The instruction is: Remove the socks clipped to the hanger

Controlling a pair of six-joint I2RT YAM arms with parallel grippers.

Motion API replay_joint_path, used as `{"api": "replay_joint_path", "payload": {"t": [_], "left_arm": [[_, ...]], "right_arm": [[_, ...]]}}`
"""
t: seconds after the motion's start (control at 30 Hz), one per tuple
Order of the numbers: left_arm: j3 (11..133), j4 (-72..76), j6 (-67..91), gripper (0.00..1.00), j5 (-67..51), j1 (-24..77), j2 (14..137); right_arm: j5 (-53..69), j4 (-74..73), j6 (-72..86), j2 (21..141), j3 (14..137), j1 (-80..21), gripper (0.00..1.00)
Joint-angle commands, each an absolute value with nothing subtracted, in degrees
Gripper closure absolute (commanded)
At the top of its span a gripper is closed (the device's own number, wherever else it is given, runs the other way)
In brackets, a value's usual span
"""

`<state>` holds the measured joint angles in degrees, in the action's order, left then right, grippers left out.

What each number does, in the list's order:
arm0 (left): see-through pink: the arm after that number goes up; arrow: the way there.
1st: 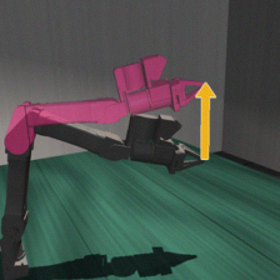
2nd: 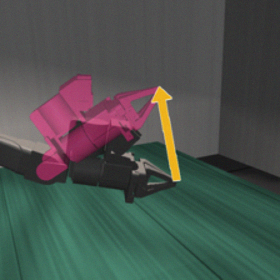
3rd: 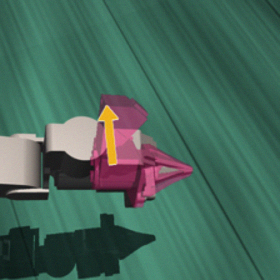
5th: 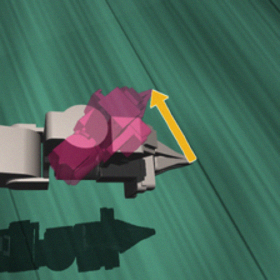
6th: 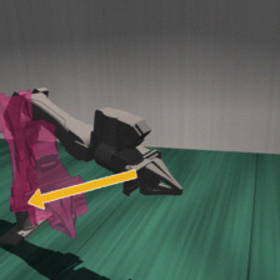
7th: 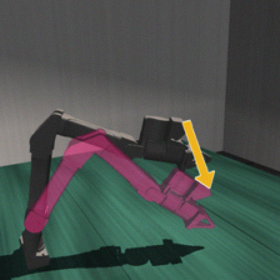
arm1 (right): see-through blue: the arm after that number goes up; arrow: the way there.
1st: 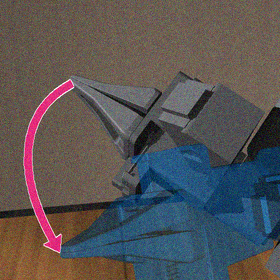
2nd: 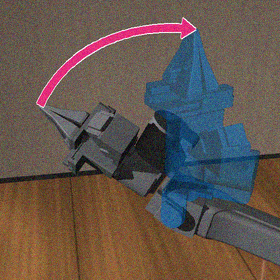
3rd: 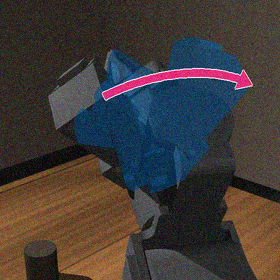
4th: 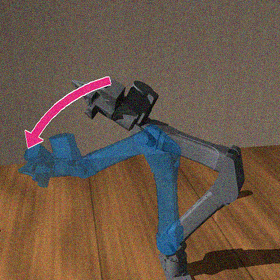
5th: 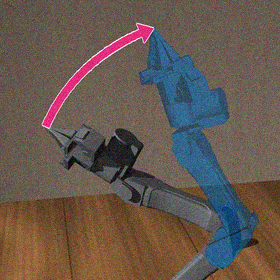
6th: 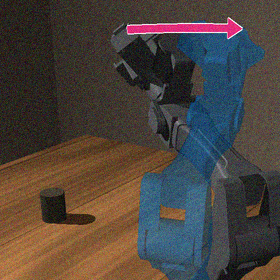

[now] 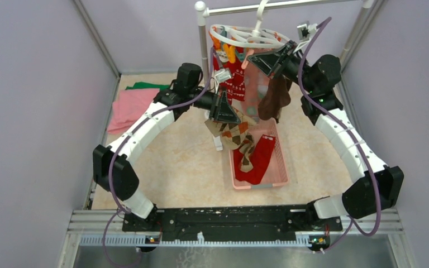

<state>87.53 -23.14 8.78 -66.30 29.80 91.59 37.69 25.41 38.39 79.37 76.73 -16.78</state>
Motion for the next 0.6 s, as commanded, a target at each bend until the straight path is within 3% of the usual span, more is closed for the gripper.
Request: {"api": "replay_joint_path", "payload": {"t": [0.0, 0.07, 0.1, 0.13, 0.2, 0.27, 0.3, 0.57], "left_arm": [[87.86, -20.42, 6.94, 0.99, -65.92, 30.58, 94.95], [88.14, -20.0, 6.82, 0.96, -65.55, 31.47, 96.3], [88.03, -19.65, 6.67, 0.93, -65.47, 32.05, 97.07], [87.99, -19.4, 6.44, 0.85, -65.33, 32.54, 97.73], [87.54, -19.72, 4.95, 0.5, -65.87, 33.36, 98.74], [86.47, -20.45, 2.26, 0.12, -64.03, 34.28, 98.56], [85.61, -20.0, 1.49, 0.03, -63.12, 34.4, 98.11], [84.29, -21.17, 0.48, 0.01, -61.3, 34.38, 97.08]], "right_arm": [[33.44, 17.25, 31.17, 77.6, 80.79, -19.16, 1.0], [32.57, 15.78, 30.5, 77.09, 80.5, -19.16, 1.0], [32.21, 15.1, 30.13, 76.7, 80.14, -19.16, 0.96], [31.54, 14.05, 29.33, 76.27, 79.94, -19.15, 0.83], [28.24, 8.91, 26.95, 74.49, 80.23, -19.18, 0.52], [23.37, 3.69, 24.29, 71.2, 78.34, -19.12, 0.4], [20.97, 2.92, 23.09, 68.91, 75.9, -19.15, 0.37], [3.91, 0.09, 16.28, 62.73, 64.82, -19.08, 0.35]]}}
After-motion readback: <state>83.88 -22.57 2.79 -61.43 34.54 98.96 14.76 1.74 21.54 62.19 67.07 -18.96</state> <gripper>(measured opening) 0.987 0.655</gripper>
